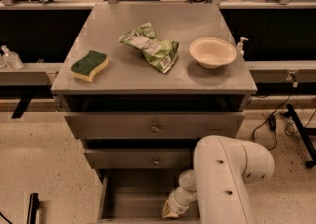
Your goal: Open bottom drawer
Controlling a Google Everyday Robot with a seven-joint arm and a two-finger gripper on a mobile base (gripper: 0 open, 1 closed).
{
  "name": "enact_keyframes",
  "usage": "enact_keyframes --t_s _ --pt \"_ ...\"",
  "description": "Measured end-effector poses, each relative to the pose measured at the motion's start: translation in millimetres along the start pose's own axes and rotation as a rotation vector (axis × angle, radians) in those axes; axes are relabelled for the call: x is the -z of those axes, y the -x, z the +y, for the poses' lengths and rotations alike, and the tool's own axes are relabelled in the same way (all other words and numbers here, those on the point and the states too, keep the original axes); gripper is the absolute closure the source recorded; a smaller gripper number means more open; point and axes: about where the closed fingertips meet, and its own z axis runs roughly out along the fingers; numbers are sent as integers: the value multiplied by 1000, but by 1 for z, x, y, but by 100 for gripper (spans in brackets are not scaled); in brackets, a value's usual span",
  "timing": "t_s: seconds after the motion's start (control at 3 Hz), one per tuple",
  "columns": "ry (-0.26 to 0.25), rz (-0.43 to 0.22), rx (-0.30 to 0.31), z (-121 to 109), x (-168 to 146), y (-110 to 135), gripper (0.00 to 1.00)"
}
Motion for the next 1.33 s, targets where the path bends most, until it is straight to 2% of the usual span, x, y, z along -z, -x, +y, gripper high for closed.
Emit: enact_keyframes --t_s 1.33 --pt "0 0 0 -1 0 0 100"
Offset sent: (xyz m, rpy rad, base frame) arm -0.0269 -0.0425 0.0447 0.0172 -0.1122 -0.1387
